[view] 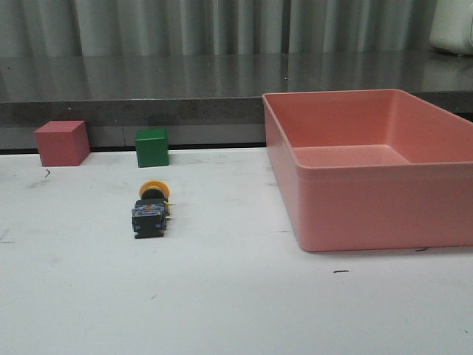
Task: Place and stand button with both arms
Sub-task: 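Open the right gripper and withdraw it upward, then lower the left gripper over the lying button, then grasp the button with the left gripper and lift it, then rotate the button cap-up and lower it onto the table, then open the left gripper and lift away from the standing button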
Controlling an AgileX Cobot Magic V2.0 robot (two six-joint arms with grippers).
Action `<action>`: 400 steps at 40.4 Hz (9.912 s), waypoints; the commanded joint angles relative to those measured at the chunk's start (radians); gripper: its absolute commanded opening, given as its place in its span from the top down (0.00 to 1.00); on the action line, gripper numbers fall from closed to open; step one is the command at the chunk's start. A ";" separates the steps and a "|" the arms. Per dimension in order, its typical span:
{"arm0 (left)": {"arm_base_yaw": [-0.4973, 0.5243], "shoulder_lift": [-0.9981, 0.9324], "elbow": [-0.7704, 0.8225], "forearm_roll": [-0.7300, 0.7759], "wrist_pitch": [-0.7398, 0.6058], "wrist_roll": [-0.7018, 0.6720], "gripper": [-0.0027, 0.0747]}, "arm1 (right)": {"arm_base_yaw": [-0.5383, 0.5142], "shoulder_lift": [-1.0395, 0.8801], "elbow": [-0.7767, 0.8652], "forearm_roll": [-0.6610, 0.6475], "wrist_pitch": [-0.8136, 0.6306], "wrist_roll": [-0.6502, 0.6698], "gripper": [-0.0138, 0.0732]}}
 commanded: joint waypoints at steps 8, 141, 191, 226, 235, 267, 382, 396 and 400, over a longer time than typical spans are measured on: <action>-0.009 0.047 -0.135 -0.032 -0.011 0.020 0.27 | -0.006 0.005 -0.023 0.013 -0.052 -0.007 0.32; -0.477 1.645 -1.108 0.074 0.521 -0.527 0.26 | -0.006 0.005 -0.023 0.013 -0.051 -0.007 0.32; -0.421 1.299 -0.893 0.044 0.476 -0.201 0.72 | -0.006 0.005 -0.023 0.013 -0.051 -0.007 0.32; -0.265 0.604 0.164 -0.212 -0.779 0.163 0.72 | -0.006 0.005 -0.023 0.013 -0.051 -0.007 0.32; -0.355 0.612 0.323 -0.200 -1.121 0.117 0.72 | -0.006 0.005 -0.023 0.013 -0.051 -0.007 0.32; -0.490 1.191 0.346 -0.150 -1.824 -0.033 0.72 | -0.006 0.005 -0.023 0.013 -0.051 -0.007 0.32; -0.482 0.436 0.158 -0.070 -0.421 -0.033 0.23 | -0.006 0.005 -0.023 0.013 -0.051 -0.007 0.32; -0.482 0.236 -0.079 -0.017 0.202 -0.033 0.23 | -0.006 0.005 -0.023 0.013 -0.051 -0.007 0.32; -0.482 0.206 -0.103 -0.007 0.300 -0.059 0.23 | -0.006 0.005 -0.023 0.013 -0.051 -0.007 0.32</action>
